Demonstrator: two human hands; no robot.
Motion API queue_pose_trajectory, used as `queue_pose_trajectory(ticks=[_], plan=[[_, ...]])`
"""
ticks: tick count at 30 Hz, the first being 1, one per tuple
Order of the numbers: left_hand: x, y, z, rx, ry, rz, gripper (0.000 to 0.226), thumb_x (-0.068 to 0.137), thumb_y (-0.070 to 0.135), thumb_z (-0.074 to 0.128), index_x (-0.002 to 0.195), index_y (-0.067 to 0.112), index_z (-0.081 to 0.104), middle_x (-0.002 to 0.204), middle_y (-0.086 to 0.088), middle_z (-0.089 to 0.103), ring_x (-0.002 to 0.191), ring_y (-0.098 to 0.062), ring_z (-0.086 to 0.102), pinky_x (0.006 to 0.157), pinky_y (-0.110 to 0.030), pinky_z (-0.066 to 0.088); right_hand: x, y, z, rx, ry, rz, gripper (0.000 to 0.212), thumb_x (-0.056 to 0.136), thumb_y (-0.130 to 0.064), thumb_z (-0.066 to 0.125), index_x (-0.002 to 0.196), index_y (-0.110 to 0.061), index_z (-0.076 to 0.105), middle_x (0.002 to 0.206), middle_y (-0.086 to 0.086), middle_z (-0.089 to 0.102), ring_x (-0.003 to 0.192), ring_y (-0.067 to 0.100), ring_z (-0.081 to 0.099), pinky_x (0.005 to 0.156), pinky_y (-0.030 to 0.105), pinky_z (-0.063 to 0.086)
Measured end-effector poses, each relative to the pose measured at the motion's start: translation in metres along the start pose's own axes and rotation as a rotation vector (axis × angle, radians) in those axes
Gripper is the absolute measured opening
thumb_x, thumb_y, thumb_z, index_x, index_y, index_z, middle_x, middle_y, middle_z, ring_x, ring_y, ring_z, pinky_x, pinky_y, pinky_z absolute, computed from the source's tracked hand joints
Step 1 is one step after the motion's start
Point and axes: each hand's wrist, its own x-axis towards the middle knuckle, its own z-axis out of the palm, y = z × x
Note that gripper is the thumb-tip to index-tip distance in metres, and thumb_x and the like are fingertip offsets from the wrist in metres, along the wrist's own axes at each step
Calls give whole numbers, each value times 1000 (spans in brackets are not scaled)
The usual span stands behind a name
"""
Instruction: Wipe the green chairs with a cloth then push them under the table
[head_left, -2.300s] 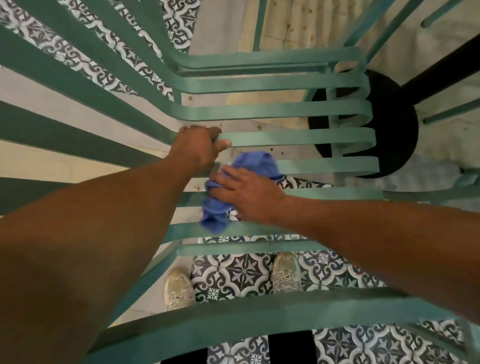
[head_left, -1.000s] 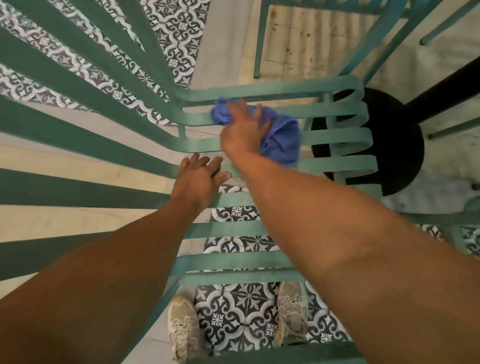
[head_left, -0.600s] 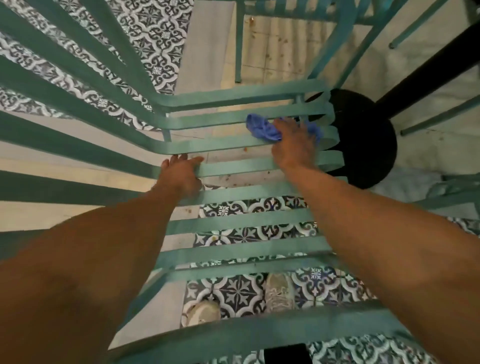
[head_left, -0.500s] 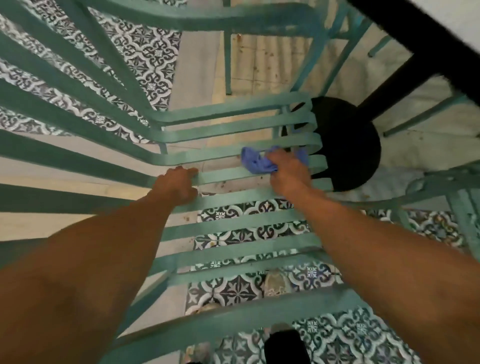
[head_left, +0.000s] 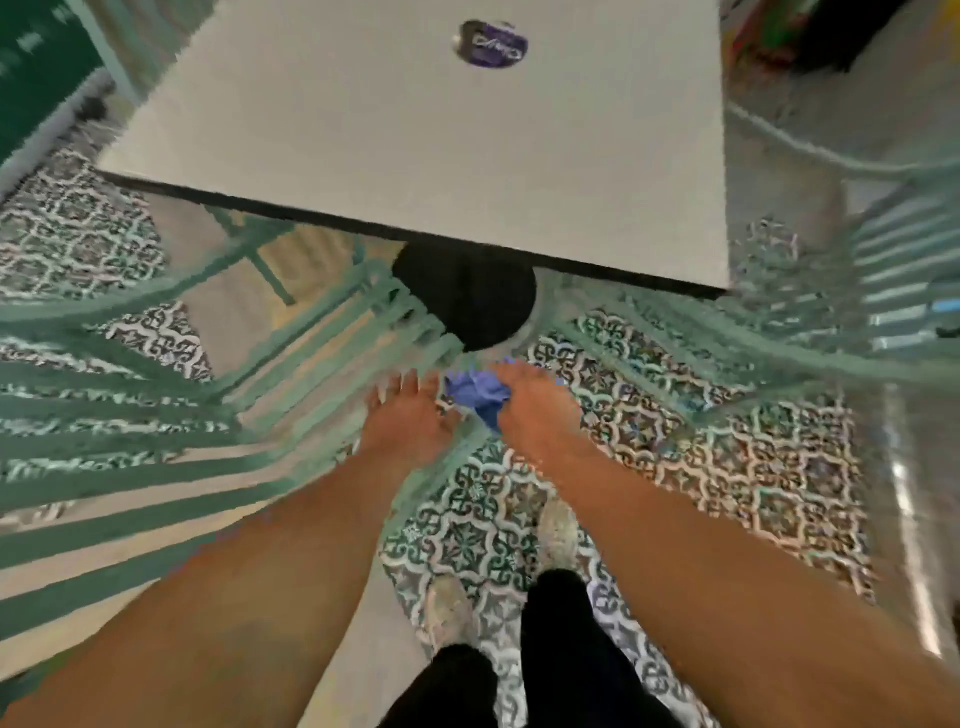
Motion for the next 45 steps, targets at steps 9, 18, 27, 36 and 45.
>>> queue_pose_trajectory(ticks=[9, 18, 27, 36, 45], plan=[[-42, 217, -32, 256, -49, 480, 71, 95, 58, 32, 152, 20, 18, 160, -10, 17, 147, -29, 11, 117, -51, 9, -139, 150, -80, 32, 94, 487, 57, 85, -14, 53, 139, -20, 35, 135, 9, 47, 122, 36, 44, 92, 47, 44], [-101, 457, 37, 441, -245, 741, 77, 92, 69, 14, 155, 24, 10, 162, -8, 5, 148, -29, 2, 116, -53, -2, -301, 357, -132, 49, 166, 830, 43, 88, -24, 51, 130, -23, 39, 119, 8, 59, 108, 33, 55, 97, 49, 39], [-121, 636, 61, 512, -179, 895, 73, 94, 63, 15, 154, 21, 11, 162, -9, 5, 148, -29, 0, 116, -55, 0, -371, 483, -209, 68, 198, 895, 54, 73, -20, 67, 123, -22, 46, 106, 12, 66, 93, 33, 64, 72, 38, 49], [-33, 763, 49, 469, -113, 851, 69, 96, 62, 16, 153, 23, 14, 161, -11, 9, 147, -32, 5, 115, -58, 2, -310, 599, -291, -63, 301, 783, 51, 80, -13, 51, 130, -25, 45, 113, 11, 61, 92, 35, 62, 64, 34, 41], [96, 886, 7, 408, -203, 716, 66, 95, 61, 21, 143, 19, 38, 149, -12, 39, 138, -31, 32, 110, -56, 20, -195, 717, -404, -101, 146, 737, 53, 78, -24, 67, 126, -27, 45, 118, 5, 62, 102, 33, 62, 66, 35, 43]])
